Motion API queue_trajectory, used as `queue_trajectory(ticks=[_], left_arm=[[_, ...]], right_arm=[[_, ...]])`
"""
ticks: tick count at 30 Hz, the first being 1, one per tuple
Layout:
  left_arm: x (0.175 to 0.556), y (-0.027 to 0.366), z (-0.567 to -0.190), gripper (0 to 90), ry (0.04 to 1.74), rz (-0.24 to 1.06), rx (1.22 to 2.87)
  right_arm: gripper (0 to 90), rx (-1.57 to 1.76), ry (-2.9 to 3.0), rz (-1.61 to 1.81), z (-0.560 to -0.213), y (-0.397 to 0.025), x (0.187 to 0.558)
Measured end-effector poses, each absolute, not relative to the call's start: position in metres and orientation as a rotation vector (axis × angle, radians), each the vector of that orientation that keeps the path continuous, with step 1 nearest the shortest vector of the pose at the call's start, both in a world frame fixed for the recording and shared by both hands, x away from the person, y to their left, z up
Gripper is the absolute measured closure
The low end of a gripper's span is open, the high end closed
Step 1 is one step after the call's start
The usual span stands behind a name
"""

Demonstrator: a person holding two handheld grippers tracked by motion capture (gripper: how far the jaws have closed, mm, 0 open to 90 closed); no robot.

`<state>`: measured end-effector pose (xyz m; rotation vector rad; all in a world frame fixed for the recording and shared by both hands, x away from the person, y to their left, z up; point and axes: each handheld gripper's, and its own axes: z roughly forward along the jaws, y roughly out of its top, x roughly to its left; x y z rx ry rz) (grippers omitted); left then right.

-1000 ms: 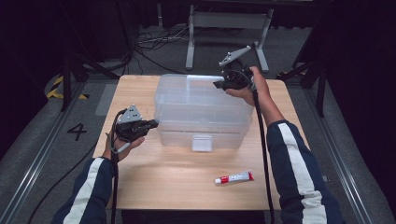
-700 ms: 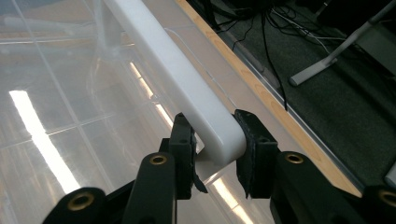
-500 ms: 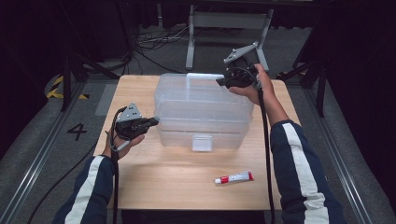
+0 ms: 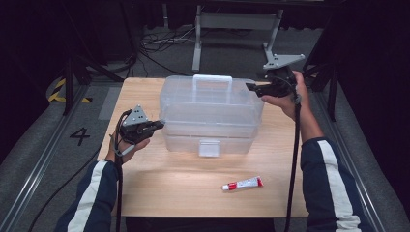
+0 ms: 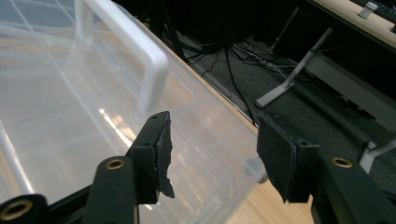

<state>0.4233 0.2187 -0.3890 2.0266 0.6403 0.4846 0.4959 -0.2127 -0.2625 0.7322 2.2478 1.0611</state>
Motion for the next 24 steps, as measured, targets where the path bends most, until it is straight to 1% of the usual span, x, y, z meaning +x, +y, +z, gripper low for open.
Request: queue_trajectory(ticks=[6,8,9,16,20,24], left_arm=[[0.424,0.219,-0.386,89.3,0.638,0.482,2.020],[0.425,0.219,-0.385,89.2,0.636,0.488,2.018],[0.425,0.219,-0.384,89.1,0.639,0.489,2.013],[0.425,0.219,-0.381,88.7,0.635,0.499,2.011],[0.425,0.219,-0.379,88.8,0.634,0.504,2.011],[0.425,0.219,-0.377,88.8,0.632,0.503,2.010]], right_arm=[[43.6,0.769,2.198,1.075,-0.271,-0.245,0.486],[43.6,0.774,2.191,1.073,-0.272,-0.250,0.484],[43.5,0.779,2.176,1.073,-0.276,-0.260,0.479],[43.1,0.800,2.156,1.045,-0.292,-0.280,0.470],[42.5,0.810,2.160,1.080,-0.311,-0.292,0.463],[41.6,0.786,2.198,1.062,-0.331,-0.294,0.457]])
